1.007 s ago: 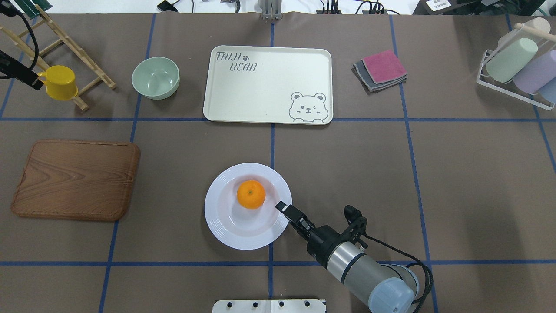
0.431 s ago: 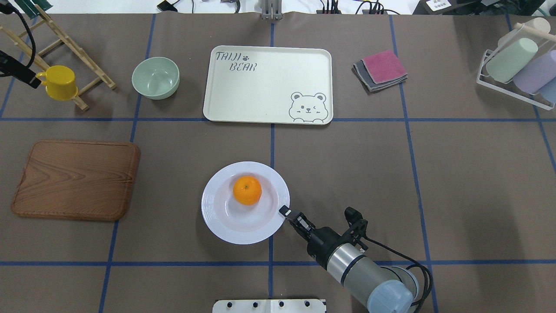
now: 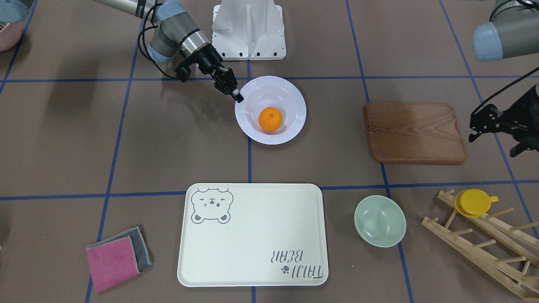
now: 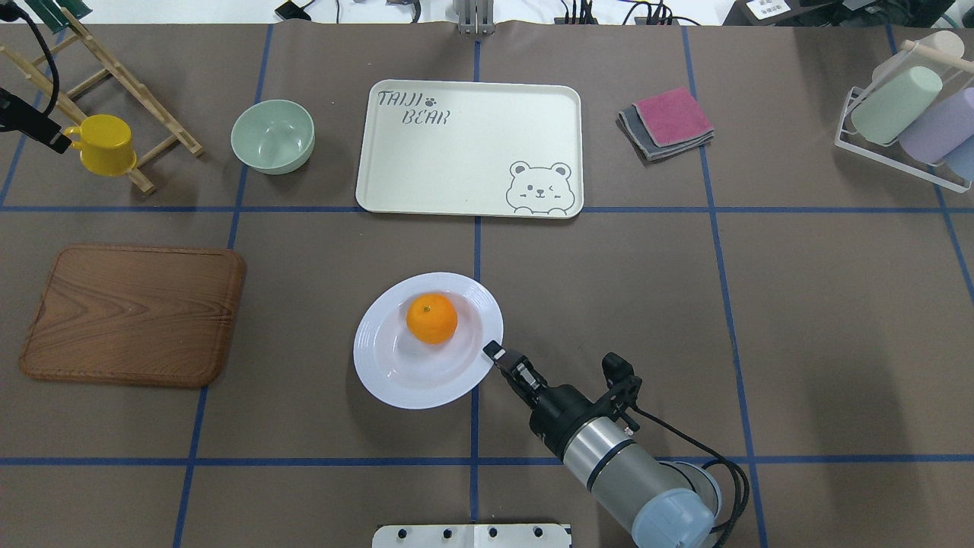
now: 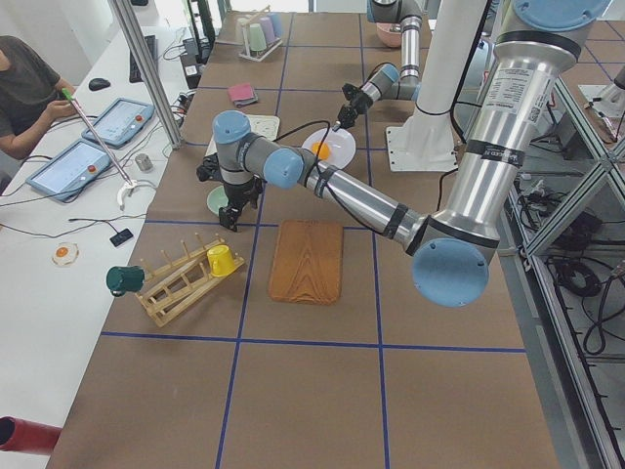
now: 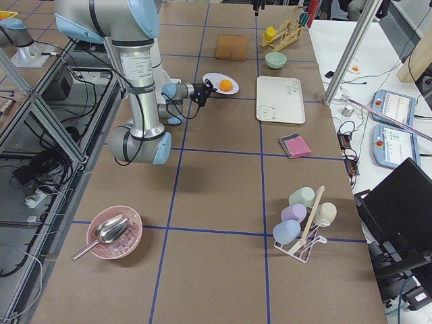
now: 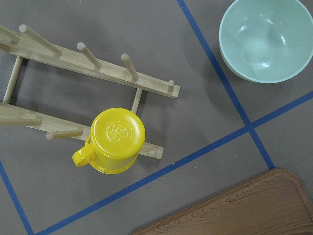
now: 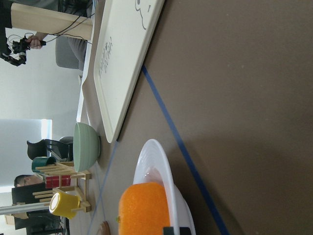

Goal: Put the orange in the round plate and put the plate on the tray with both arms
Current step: 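Push the plate with the right gripper farther away onto the bear tray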

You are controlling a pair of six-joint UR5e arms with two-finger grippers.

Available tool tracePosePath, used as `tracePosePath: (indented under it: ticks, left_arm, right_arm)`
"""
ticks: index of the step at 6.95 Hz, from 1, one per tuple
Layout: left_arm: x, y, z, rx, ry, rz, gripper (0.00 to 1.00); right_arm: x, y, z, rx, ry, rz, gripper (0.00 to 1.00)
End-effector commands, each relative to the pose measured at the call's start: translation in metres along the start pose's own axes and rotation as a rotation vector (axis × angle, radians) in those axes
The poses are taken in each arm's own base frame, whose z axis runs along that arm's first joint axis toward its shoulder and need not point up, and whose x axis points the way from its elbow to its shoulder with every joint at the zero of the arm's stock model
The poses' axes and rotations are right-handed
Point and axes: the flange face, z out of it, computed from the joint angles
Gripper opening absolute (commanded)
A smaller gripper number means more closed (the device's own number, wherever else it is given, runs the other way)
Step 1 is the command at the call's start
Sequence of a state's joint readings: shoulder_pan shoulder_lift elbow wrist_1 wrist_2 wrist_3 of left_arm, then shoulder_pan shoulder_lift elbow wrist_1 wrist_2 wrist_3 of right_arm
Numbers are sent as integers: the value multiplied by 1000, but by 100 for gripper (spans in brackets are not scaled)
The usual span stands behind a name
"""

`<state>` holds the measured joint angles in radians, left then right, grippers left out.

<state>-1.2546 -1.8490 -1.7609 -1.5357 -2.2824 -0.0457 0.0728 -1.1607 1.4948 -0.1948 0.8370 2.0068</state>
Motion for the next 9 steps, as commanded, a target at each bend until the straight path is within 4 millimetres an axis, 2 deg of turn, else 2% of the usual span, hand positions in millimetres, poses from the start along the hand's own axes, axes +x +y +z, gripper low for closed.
tracePosePath:
  ticks: [1, 2, 3, 4, 6, 7, 9]
  left_arm:
    - [-20, 4, -12, 7, -7, 47, 99]
    - [-42, 8, -17, 7, -20, 84, 99]
    - [-52, 17, -18, 6, -24, 92, 99]
    - [-59, 20, -21, 9, -32, 108, 99]
    - [-65, 31, -22, 9, -31, 101, 99]
    - [-66, 32, -21, 9, -29, 101, 99]
    - [-65, 32, -22, 9, -29, 101, 99]
  right_arm:
    - [-38, -49, 27, 100, -72, 6, 0]
    - [-60, -74, 44, 146, -111, 70, 0]
    - [-62, -97, 62, 191, -122, 127, 0]
    - [-66, -97, 95, 230, -126, 130, 0]
    - [-69, -128, 161, 354, -88, 184, 0]
    - [-75, -127, 180, 398, -42, 150, 0]
    - [-59, -126, 199, 426, -8, 134, 0]
